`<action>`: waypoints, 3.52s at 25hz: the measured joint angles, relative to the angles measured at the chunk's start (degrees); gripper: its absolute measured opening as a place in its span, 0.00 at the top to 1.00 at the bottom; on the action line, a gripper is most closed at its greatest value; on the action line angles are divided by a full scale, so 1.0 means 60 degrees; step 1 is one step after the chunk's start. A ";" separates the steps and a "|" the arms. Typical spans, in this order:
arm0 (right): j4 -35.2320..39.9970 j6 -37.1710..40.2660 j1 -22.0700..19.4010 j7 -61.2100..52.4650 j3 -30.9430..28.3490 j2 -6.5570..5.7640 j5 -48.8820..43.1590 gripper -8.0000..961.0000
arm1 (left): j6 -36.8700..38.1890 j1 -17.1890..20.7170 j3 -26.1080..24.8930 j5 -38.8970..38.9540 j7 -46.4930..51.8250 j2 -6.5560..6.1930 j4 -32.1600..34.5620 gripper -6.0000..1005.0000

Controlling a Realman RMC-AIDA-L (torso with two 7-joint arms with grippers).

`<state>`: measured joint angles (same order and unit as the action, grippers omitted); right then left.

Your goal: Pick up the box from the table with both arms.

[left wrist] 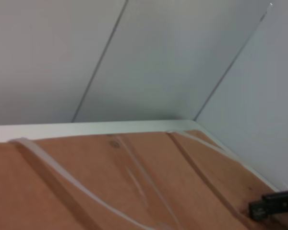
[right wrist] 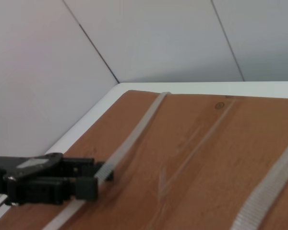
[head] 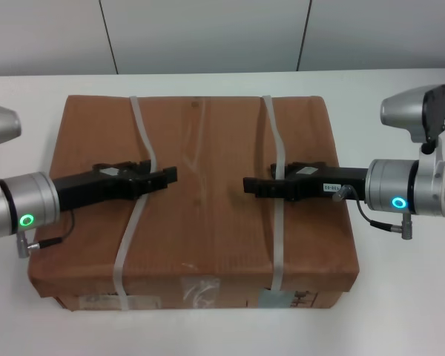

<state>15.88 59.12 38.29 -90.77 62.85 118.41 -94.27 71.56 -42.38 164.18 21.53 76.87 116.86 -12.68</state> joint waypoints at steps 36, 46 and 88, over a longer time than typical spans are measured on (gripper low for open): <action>0.0123 0.0001 -0.0210 0.0208 -0.0100 -0.0008 0.0089 0.08 | 0.0484 -0.0220 0.0014 -0.0553 0.1054 -0.0040 -0.0385 0.38; 0.0122 0.0045 -0.0013 0.0322 -0.0081 0.0020 0.0091 0.08 | 0.0481 -0.0301 0.0001 -0.0595 0.1006 -0.0017 -0.0206 0.38; 0.0016 0.0124 -0.0210 0.1774 -0.0054 0.0071 0.0862 0.96 | 0.0443 -0.0348 -0.0001 -0.0905 0.0314 -0.0002 -0.0099 0.90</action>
<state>15.97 59.87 37.03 -80.12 62.52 118.83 -89.10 74.22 -44.47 164.18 16.10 78.75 116.85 -13.28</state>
